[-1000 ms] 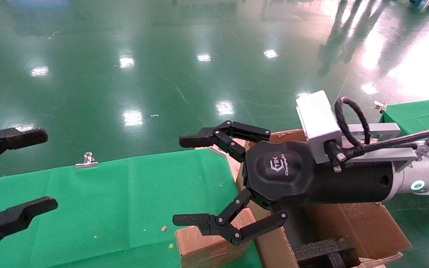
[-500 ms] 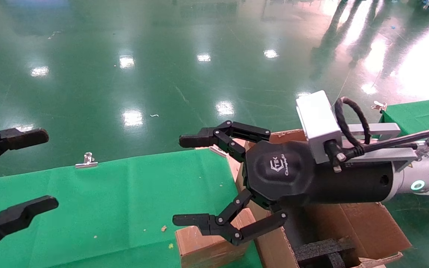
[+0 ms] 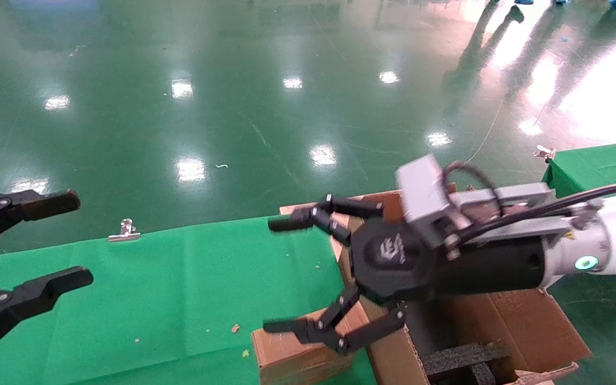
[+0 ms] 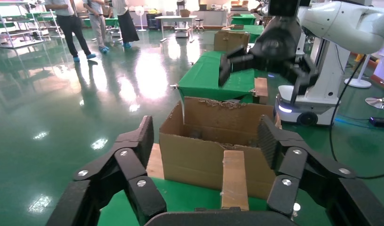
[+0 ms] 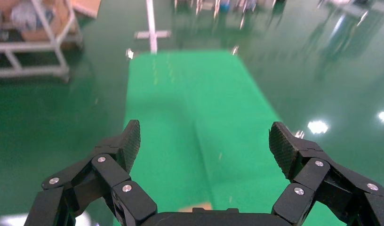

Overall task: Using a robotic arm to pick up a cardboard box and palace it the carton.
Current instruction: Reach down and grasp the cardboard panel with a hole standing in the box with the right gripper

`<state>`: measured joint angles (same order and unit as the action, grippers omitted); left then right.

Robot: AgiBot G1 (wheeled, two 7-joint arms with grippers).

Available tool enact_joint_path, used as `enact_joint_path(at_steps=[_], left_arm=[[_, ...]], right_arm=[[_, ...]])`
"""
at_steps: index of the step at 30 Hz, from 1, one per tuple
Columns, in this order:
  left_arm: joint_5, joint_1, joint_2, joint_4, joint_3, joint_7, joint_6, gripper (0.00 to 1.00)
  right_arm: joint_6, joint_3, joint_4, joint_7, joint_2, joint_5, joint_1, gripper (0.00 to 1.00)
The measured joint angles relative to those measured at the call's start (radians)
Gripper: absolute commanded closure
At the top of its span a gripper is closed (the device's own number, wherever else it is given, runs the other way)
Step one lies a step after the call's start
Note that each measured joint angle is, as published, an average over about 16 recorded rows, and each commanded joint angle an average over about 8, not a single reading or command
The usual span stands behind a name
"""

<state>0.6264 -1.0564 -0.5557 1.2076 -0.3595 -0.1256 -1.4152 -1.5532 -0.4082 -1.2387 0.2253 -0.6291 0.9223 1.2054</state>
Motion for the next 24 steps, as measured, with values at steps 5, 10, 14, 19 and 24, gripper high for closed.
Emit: enact_joint_path(at_steps=[5,10,14,19,24], left_arm=[[0.0,0.0,0.0,0.0,0.0,0.0,0.0,1.0],[0.0,0.0,0.0,0.0,0.0,0.0,0.0,1.0],[0.0,0.0,0.0,0.0,0.0,0.0,0.0,1.0],[0.0,0.0,0.0,0.0,0.0,0.0,0.0,1.0],[0.0,0.0,0.0,0.0,0.0,0.0,0.0,1.0]], right_arm=[[-0.025,-0.103,0.021,0.02,-0.027,0.109,0.092,0.0],[-0.035,-0.222,0.049,0.024,-0.063,0.206,0.185,0.0],[-0.036,-0.319,0.079,0.014,-0.097,0.272,0.256,0.0],[-0.035,-0.435,0.126,-0.015,-0.146,0.349,0.343,0.0],[-0.034,-0.544,0.176,-0.052,-0.201,0.415,0.424,0.0]])
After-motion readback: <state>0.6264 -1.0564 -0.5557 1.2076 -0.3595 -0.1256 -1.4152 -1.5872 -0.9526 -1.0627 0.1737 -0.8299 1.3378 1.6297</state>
